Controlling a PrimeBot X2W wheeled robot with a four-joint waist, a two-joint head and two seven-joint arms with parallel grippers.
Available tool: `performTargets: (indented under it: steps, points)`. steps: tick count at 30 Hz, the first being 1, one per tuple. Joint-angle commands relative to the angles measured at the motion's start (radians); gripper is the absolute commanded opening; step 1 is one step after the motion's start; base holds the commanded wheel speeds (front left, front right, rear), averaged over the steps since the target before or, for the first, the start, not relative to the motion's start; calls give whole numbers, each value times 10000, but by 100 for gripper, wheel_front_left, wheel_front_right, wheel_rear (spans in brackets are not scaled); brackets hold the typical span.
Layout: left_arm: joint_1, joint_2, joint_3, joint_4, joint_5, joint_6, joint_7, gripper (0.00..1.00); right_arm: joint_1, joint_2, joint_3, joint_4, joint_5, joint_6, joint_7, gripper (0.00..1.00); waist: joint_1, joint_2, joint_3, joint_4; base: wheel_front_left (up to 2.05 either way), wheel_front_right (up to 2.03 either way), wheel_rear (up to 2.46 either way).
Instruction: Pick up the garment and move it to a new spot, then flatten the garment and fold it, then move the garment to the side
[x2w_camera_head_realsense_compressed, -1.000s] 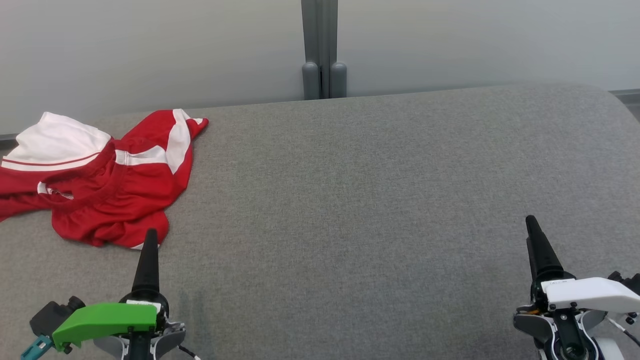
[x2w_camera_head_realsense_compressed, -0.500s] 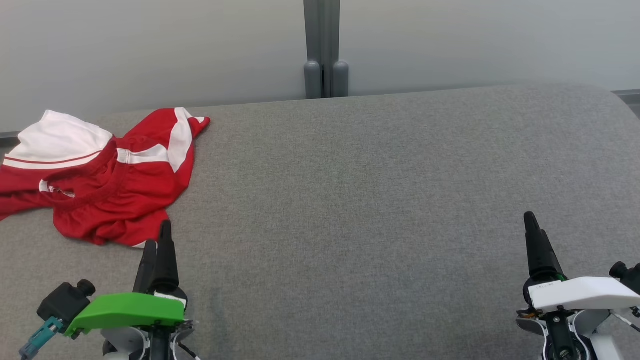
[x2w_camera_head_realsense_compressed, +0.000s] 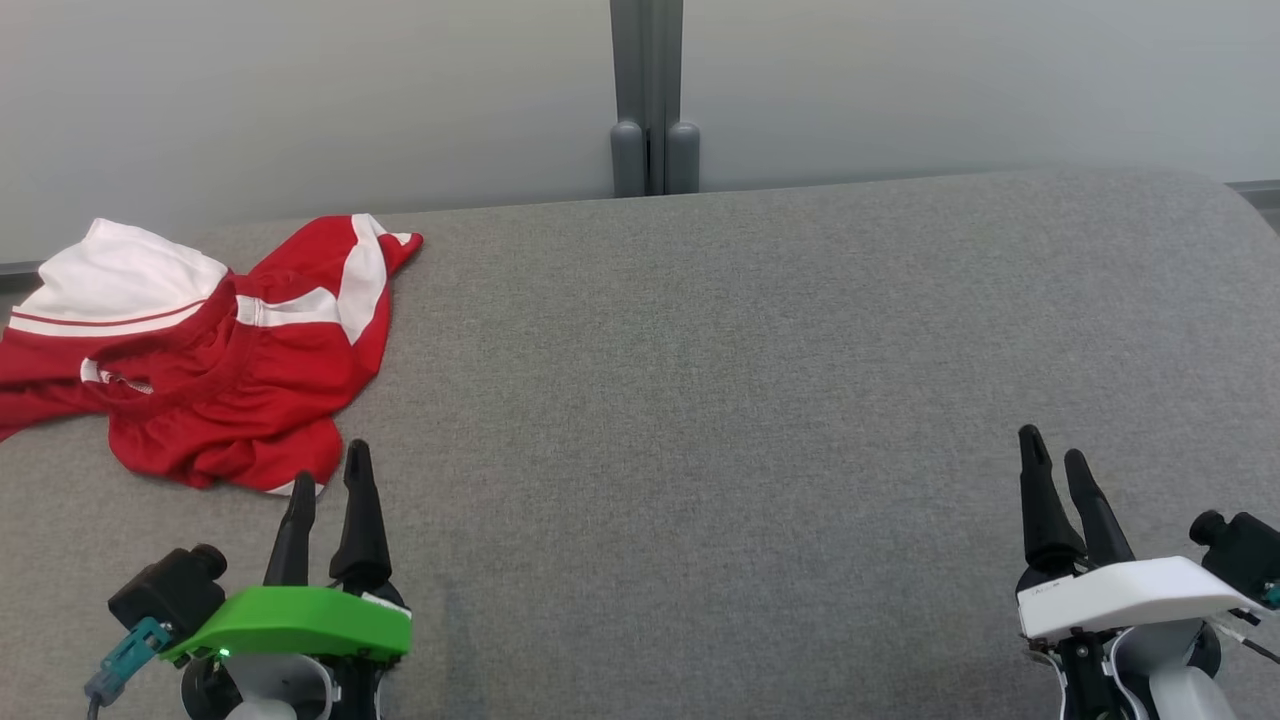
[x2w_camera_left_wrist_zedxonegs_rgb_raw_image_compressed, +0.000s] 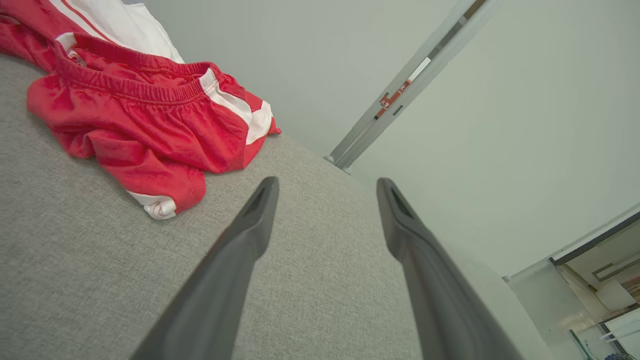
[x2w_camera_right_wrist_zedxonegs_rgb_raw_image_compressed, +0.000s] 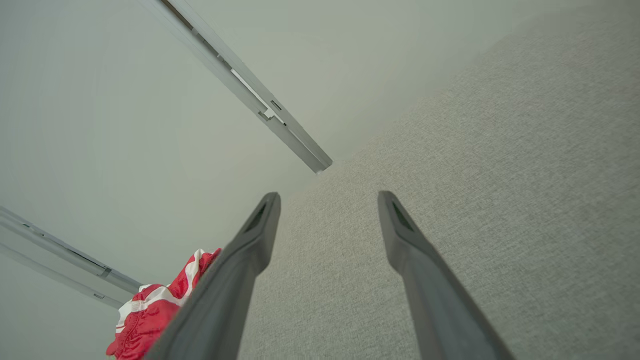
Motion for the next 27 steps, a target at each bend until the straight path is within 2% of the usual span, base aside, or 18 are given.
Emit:
performTargets:
  steps: [1,9,27]
  points:
    - [46,76,-62,-46,413,41,-95,100,-9,-63,68,-156,-434,26,-124,100,0,0,-3,0,0,0,0]
    - [165,83,-250,184,1508,149,-325,100,87,-68,211,-106,-1505,27,-348,100,0,0,-24,21,0,0,0]
    - [297,98,-409,464,3240,362,-766,100,196,-83,464,-43,-3647,29,-793,100,0,0,-74,80,0,0,0]
